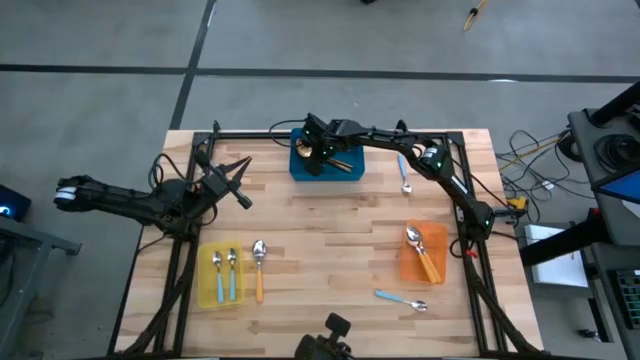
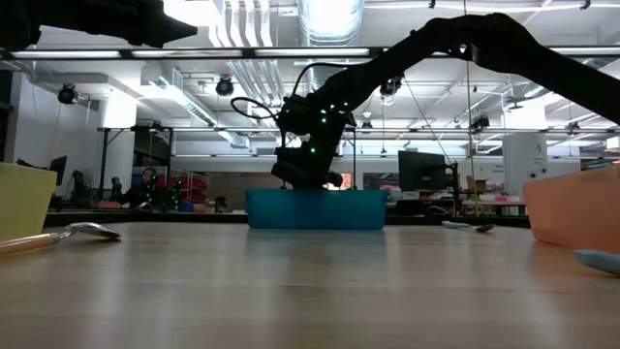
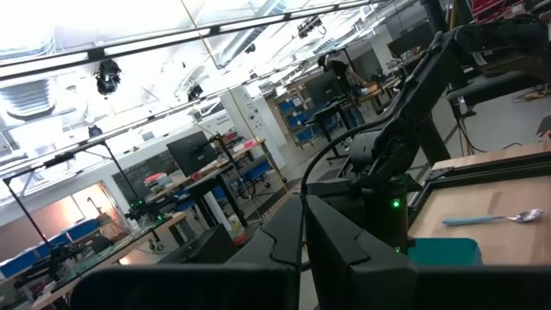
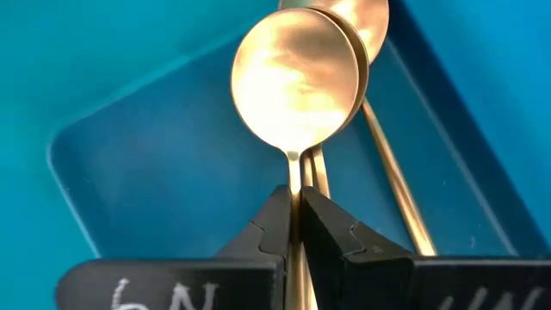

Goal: Sort silverware by color (type)
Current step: Put the gold spoon into the blue bin, then put the blue spoon into the yellow bin

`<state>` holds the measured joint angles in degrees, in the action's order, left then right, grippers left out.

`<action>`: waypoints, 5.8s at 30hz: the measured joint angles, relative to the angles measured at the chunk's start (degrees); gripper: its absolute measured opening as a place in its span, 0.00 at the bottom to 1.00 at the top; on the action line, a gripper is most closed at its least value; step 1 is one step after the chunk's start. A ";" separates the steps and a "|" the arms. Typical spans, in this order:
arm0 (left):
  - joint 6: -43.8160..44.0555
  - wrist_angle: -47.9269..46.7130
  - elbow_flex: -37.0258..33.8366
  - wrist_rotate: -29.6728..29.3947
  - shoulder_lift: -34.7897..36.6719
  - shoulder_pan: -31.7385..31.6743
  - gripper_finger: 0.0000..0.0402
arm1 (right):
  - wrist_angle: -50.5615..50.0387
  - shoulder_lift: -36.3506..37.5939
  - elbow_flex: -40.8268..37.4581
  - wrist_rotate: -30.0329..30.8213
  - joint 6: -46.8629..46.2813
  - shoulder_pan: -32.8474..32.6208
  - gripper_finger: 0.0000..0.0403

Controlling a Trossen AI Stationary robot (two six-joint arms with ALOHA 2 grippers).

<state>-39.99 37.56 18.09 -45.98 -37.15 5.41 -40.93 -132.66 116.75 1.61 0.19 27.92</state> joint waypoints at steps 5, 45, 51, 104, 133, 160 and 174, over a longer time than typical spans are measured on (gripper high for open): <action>0.00 0.02 0.00 0.00 0.00 0.00 0.00 | 0.00 0.00 0.00 -0.01 -0.20 0.00 0.03; 0.00 0.02 0.00 0.00 0.00 0.00 0.00 | -1.21 0.24 1.98 2.88 -1.87 -0.11 0.22; 0.00 0.04 0.00 0.02 0.00 0.00 0.00 | -4.40 0.33 7.20 2.87 -1.25 -0.53 0.23; 18.22 -6.41 -0.02 0.15 -0.98 0.22 0.00 | 43.95 30.97 -38.53 10.98 8.59 -29.05 0.14; 55.25 -16.80 -0.02 14.14 -12.99 0.59 0.00 | 53.69 37.55 -46.85 5.91 16.88 -34.45 0.14; 55.54 -16.57 -0.02 13.94 -13.27 0.70 0.00 | 63.45 57.57 -68.96 27.60 5.24 -31.82 0.14; 55.52 -16.59 -0.02 13.92 -13.29 0.70 0.00 | 42.30 60.96 -68.56 42.80 -18.54 -23.04 0.10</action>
<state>15.54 20.97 18.06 -32.05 -50.43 6.11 1.37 -71.70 48.19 44.41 -18.36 4.89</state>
